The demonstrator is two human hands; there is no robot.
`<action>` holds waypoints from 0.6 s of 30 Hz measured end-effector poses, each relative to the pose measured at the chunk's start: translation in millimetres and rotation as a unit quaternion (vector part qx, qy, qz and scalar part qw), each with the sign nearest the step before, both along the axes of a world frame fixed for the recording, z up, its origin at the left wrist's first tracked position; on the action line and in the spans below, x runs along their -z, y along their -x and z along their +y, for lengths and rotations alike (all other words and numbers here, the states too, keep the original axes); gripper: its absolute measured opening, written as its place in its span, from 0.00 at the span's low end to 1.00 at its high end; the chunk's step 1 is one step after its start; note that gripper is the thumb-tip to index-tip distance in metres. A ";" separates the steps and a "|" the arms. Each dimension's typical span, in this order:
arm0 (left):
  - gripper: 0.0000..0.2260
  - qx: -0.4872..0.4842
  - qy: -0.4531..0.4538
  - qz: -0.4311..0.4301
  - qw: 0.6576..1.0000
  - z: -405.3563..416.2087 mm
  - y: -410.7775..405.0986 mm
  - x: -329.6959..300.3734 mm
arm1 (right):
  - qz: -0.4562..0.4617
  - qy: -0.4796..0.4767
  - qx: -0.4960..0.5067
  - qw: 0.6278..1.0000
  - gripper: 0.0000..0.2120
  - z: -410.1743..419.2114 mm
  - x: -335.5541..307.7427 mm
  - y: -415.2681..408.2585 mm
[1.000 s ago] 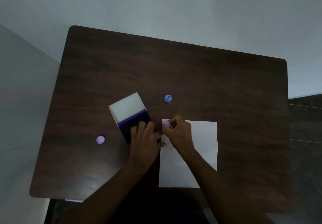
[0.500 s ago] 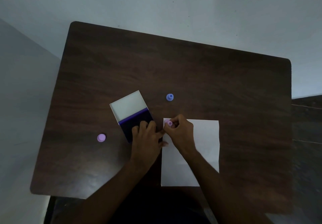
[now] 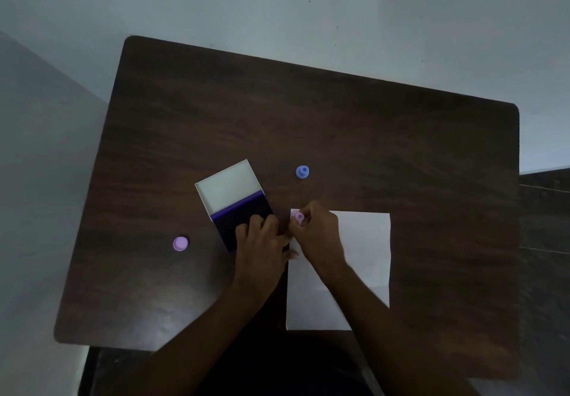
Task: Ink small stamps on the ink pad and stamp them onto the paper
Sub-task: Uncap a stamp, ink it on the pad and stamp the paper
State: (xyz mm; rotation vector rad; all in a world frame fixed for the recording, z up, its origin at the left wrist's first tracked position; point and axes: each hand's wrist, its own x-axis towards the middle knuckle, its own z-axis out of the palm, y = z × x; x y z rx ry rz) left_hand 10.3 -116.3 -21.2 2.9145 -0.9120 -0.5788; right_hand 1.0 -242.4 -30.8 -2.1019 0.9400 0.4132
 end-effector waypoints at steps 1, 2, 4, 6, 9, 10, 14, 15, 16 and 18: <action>0.19 0.000 -0.004 -0.001 1.000 -0.3 -0.2 -1.1 | 0.029 0.007 -0.013 0.999 0.08 0.6 0.3 -3.6; 0.19 0.000 -0.008 -0.002 1.000 -0.2 -0.1 -2.1 | 0.048 0.022 -0.029 0.998 0.08 2.1 0.4 -5.6; 0.17 0.000 -0.007 -0.005 1.000 0.1 -0.1 -3.3 | 0.054 0.055 -0.074 0.994 0.10 5.7 -2.1 -8.2; 0.15 -0.002 -0.003 -0.003 1.000 0.1 0.4 -3.9 | 0.043 0.066 -0.130 0.988 0.12 8.8 -5.8 -8.0; 0.15 -0.006 -0.006 -0.004 1.000 -1.3 -0.3 -5.9 | 0.040 0.090 -0.231 0.968 0.13 10.3 -9.1 -7.0; 0.14 -0.008 -0.005 -0.006 1.000 -1.7 -0.7 -6.4 | 0.040 0.103 -0.256 0.960 0.12 10.8 -9.6 -6.0; 0.14 -0.009 0.005 -0.006 1.000 -1.7 -1.9 -7.1 | 0.033 0.135 -0.304 0.943 0.12 13.8 -10.4 -3.9; 0.14 -0.009 0.004 -0.005 1.000 -1.4 -2.1 -7.4 | 0.031 0.142 -0.311 0.939 0.12 14.4 -10.4 -3.7; 0.15 -0.009 0.004 -0.002 1.000 -1.3 -2.4 -7.6 | 0.029 0.149 -0.318 0.936 0.12 15.1 -10.2 -3.5; 0.15 -0.009 0.004 0.000 1.000 -0.8 -3.1 -7.5 | 0.022 0.166 -0.329 0.929 0.12 16.3 -10.6 -3.9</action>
